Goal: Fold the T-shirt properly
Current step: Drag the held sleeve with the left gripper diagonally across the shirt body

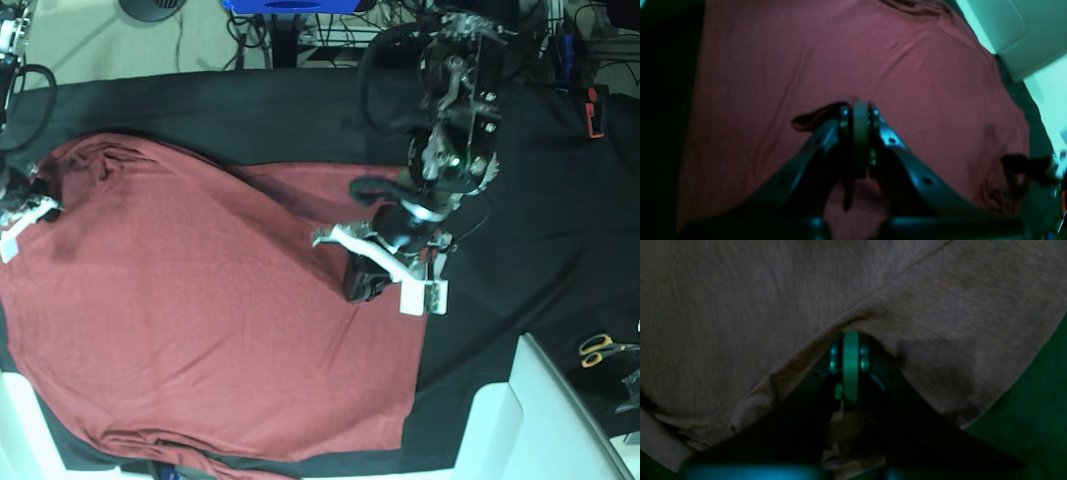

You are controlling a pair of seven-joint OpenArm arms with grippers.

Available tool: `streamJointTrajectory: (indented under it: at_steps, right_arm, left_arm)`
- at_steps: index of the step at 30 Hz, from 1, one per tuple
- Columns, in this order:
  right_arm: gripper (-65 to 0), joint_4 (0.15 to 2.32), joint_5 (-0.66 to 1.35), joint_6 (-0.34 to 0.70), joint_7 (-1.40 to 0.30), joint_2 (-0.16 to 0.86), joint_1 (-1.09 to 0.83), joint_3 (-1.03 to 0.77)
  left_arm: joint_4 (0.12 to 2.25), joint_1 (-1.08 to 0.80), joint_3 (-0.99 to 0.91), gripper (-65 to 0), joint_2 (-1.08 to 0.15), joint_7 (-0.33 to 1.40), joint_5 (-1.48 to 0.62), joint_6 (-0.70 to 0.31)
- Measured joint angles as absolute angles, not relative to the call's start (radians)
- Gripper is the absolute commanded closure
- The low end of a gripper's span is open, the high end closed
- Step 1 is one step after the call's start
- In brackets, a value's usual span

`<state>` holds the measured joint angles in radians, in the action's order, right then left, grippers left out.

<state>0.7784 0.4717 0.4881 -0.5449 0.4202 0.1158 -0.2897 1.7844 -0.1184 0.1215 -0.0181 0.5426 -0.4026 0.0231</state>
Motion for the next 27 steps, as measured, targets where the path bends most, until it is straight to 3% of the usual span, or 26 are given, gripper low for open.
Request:
streamJointTrajectory:
  at_steps: [14, 18, 27]
  right_arm:
    - [-0.6, 0.778, 0.472, 0.489, -0.545, 0.421, 0.116, -0.29]
    - [-0.6, 0.778, 0.472, 0.489, -0.545, 0.421, 0.116, -0.29]
    - [-0.6, 0.777, 0.472, 0.489, -0.545, 0.421, 0.115, -0.29]
  left_arm:
    - [1.518, 0.08, 0.124, 0.0, 0.095, 0.531, -0.401, 0.018]
    - [1.435, 0.106, 0.124, 0.0, 0.093, 0.398, -0.401, 0.02]
    - [1.193, 0.207, 0.124, 0.0, 0.094, 0.302, -0.405, 0.022]
